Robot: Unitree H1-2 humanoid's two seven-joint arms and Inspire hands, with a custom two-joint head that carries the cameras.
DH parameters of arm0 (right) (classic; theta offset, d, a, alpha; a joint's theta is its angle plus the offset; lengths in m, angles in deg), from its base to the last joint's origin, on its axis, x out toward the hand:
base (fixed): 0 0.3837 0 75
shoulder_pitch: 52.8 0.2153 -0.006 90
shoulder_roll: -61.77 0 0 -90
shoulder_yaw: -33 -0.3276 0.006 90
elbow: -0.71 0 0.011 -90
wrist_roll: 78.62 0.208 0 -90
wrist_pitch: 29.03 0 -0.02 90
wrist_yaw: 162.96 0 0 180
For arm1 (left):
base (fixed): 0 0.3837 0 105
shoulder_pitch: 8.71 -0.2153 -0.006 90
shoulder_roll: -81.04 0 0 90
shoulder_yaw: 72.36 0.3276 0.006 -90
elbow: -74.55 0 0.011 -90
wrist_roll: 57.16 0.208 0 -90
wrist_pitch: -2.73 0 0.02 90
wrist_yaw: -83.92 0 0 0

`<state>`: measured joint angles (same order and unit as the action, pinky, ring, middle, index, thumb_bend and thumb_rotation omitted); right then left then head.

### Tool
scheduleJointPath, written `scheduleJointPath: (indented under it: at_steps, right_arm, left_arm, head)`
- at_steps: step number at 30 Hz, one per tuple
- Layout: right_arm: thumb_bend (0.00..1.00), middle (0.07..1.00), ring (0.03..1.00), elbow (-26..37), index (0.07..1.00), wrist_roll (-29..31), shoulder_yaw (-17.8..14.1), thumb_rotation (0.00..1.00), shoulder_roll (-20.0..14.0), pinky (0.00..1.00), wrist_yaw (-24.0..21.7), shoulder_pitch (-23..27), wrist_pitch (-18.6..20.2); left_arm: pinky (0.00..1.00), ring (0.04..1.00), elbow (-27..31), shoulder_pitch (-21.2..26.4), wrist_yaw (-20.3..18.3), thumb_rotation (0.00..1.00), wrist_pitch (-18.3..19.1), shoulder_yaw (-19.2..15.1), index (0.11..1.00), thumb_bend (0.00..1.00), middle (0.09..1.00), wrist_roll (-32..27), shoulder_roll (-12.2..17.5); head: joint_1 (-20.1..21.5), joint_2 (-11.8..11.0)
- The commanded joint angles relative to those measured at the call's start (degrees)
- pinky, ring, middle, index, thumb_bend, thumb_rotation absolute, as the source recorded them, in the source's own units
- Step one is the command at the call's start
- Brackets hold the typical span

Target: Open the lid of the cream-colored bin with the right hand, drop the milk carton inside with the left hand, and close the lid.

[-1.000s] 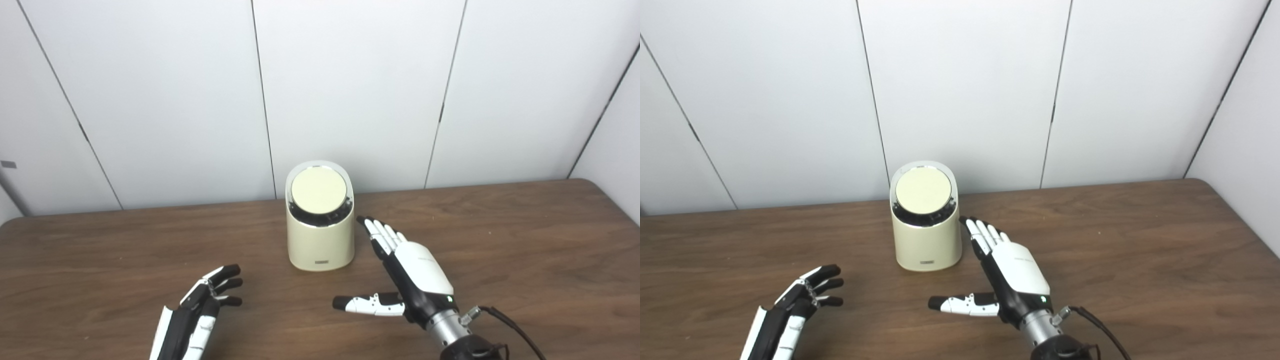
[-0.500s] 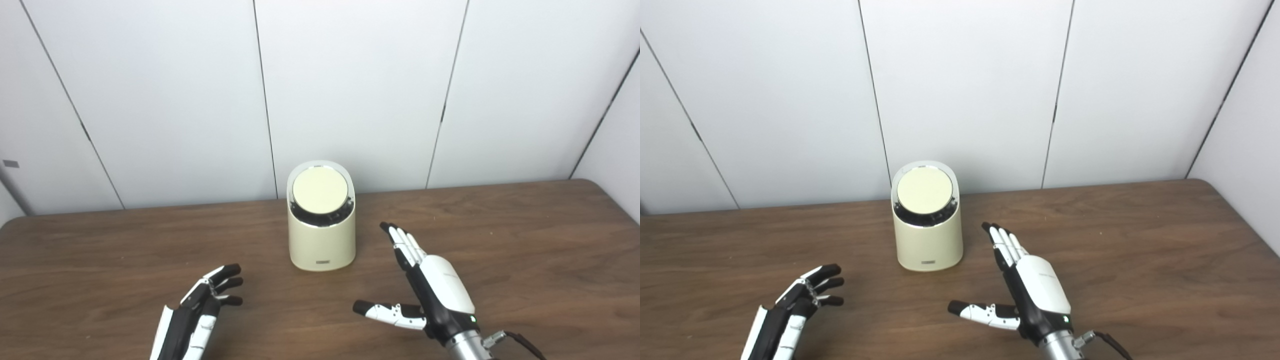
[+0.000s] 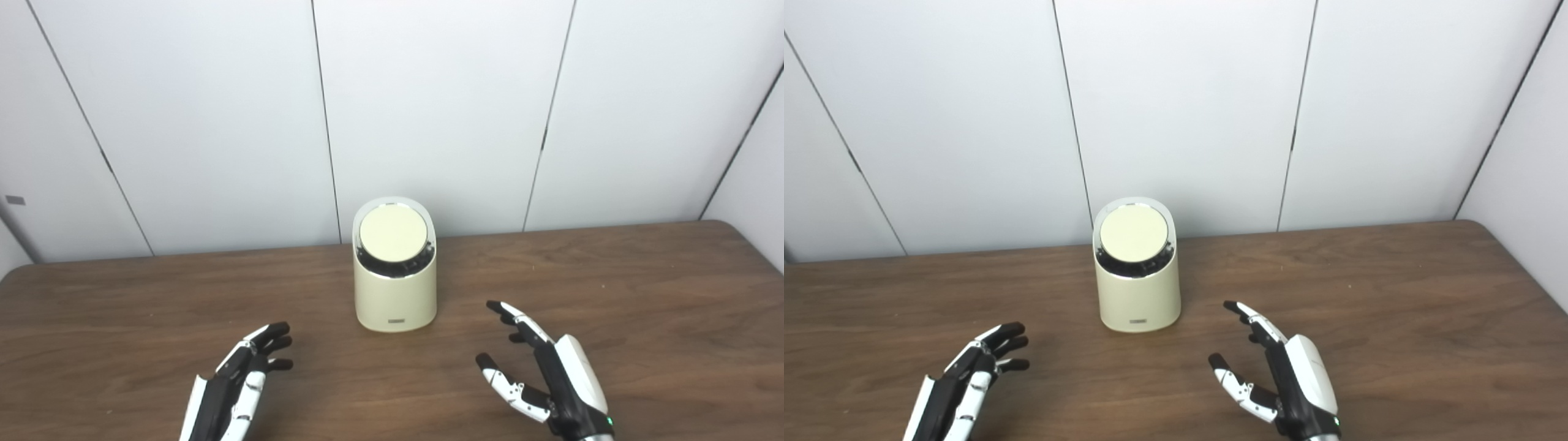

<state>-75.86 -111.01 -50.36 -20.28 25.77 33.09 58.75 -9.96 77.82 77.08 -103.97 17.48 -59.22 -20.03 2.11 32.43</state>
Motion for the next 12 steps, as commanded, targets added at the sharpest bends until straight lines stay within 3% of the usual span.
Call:
scheduleJointPath:
  at_steps: [1,7,12]
  right_arm:
    - [0.14,0.825,0.8,0.9,0.807,0.7,-0.7,0.46,1.0,0.69,2.2,0.1,-3.0]
    - [0.18,0.745,0.714,-1.6,0.728,2.6,-2.7,0.35,2.7,0.59,6.3,0.0,-6.8]
    - [0.21,0.714,0.668,-1.0,0.691,5.9,-3.8,0.36,2.8,0.53,4.8,-0.4,-6.5]
  left_arm:
    - [0.68,0.798,2.0,-0.7,0.5,0.66,-0.2,-0.2,0.819,0.23,0.828,-0.1,0.4]
    - [0.66,0.772,3.3,-1.7,2.7,0.56,0.3,-1.0,0.796,0.24,0.803,4.0,-0.2]
    - [0.61,0.725,4.0,-2.3,6.0,0.44,-0.4,-1.0,0.767,0.24,0.767,11.3,-1.1]
  head:
    - [0.0,0.1]
    - [-0.9,0.7]
    - [-1.6,1.3]
